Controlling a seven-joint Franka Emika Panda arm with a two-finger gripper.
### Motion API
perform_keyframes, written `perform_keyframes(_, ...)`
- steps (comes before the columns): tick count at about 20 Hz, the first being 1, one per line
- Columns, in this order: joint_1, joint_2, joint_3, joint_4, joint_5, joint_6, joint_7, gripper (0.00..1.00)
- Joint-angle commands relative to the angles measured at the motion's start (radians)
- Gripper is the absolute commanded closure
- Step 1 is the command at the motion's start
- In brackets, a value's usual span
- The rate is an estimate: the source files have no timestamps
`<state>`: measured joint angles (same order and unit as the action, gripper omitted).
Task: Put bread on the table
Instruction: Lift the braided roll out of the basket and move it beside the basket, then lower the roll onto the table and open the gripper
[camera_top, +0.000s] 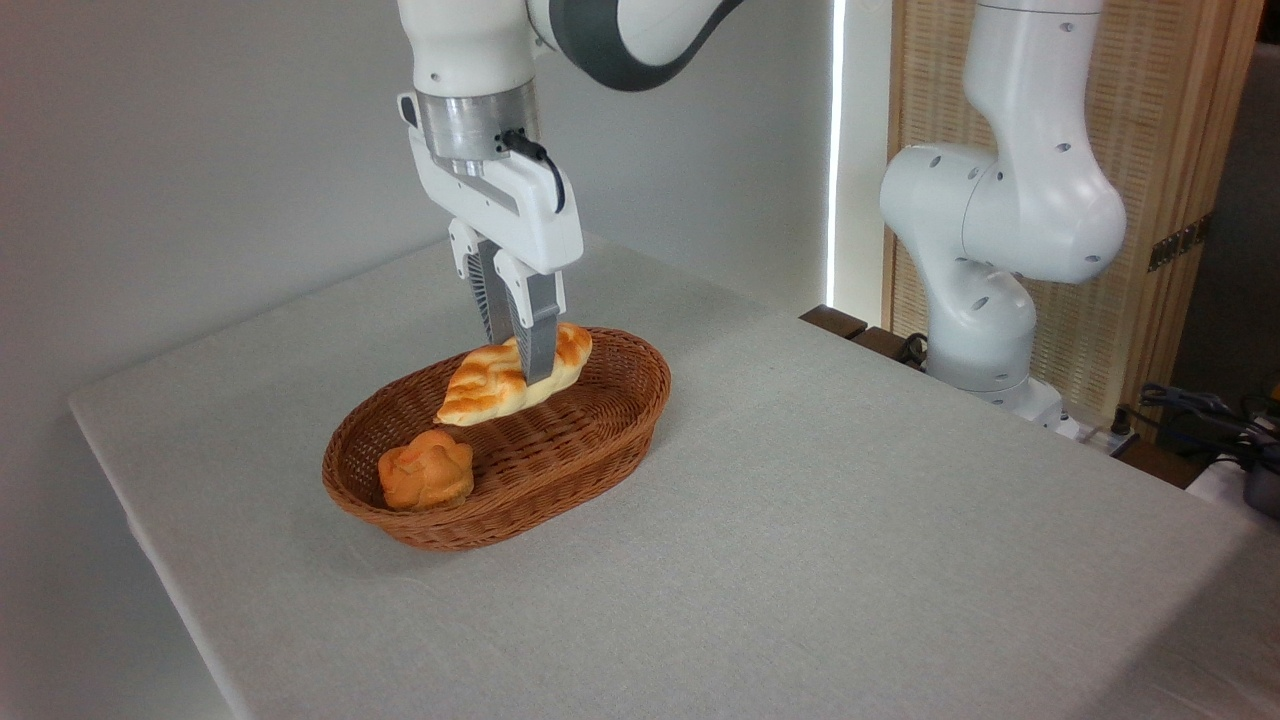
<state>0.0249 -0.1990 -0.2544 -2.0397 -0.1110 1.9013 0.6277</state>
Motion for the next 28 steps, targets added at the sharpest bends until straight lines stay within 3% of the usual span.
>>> perform_keyframes(1,-0.003,0.006,0.082,0.038,0.034,-0.039,0.078,0.52)
perform_keyframes(3,-0.003,0.010,0.118,0.035,0.132,-0.041,0.140,0.50)
perform_keyframes(5,-0.003,0.077,0.159,0.035,0.216,-0.016,0.188,0.48)
perform_keyframes(8,-0.003,0.147,0.181,0.035,0.310,0.027,0.190,0.45)
perform_keyframes(10,-0.003,0.194,0.181,0.035,0.324,0.065,0.181,0.38)
perform_keyframes(12,-0.003,0.226,0.181,0.035,0.326,0.094,0.173,0.10)
perform_keyframes(13,-0.003,0.239,0.181,0.035,0.329,0.107,0.173,0.00)
perform_keyframes(25,-0.003,0.239,0.178,0.038,0.329,0.108,0.130,0.00)
perform_keyframes(28,-0.003,0.216,0.179,0.102,0.317,0.049,0.115,0.00)
